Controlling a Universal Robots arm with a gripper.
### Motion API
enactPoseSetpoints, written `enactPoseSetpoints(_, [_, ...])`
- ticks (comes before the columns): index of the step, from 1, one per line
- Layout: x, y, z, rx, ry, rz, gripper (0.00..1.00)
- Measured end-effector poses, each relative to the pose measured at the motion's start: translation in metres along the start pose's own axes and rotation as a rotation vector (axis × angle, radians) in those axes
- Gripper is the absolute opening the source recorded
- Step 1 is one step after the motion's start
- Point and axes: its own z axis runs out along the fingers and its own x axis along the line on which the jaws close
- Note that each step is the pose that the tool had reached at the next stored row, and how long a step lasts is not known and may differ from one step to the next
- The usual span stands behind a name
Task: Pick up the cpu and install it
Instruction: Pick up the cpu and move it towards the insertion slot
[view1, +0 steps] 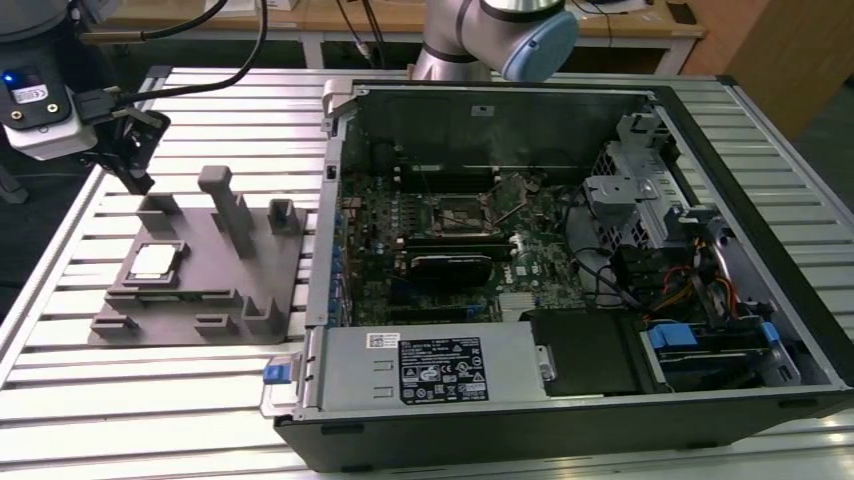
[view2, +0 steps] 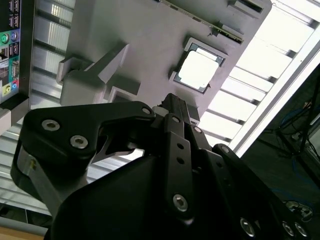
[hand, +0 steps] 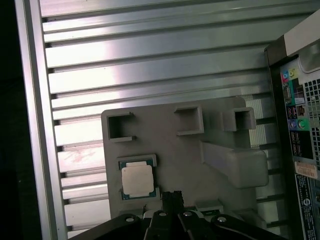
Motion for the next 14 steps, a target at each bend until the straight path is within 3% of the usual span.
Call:
enactPoseSetpoints(7, [0.0004, -0.0005, 0.0024, -0.0004, -0.0001, 0.000, 0.11])
enactPoseSetpoints(14, [0.0031, -0.0021, 0.0099, -0.0004, -0.0002, 0.000, 0.11])
